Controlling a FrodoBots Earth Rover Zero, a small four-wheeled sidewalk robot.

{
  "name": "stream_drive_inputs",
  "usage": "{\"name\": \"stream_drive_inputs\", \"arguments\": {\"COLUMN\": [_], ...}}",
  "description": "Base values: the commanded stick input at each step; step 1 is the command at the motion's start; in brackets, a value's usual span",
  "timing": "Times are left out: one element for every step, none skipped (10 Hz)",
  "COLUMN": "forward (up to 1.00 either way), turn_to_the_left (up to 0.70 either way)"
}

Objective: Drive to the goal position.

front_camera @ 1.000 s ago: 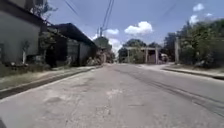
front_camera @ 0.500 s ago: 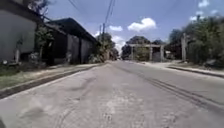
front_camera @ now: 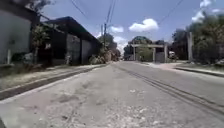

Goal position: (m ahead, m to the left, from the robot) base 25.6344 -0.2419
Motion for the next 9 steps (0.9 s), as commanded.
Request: {"name": "stream_drive_inputs", "arguments": {"forward": [1.00, 1.00, 1.00, 1.00, 1.00, 1.00, 1.00, 1.00, 1.00], "turn_to_the_left": [-0.06, -0.08, -0.08, -0.07, -0.08, -0.05, 0.03, 0.03, 0.03]}}
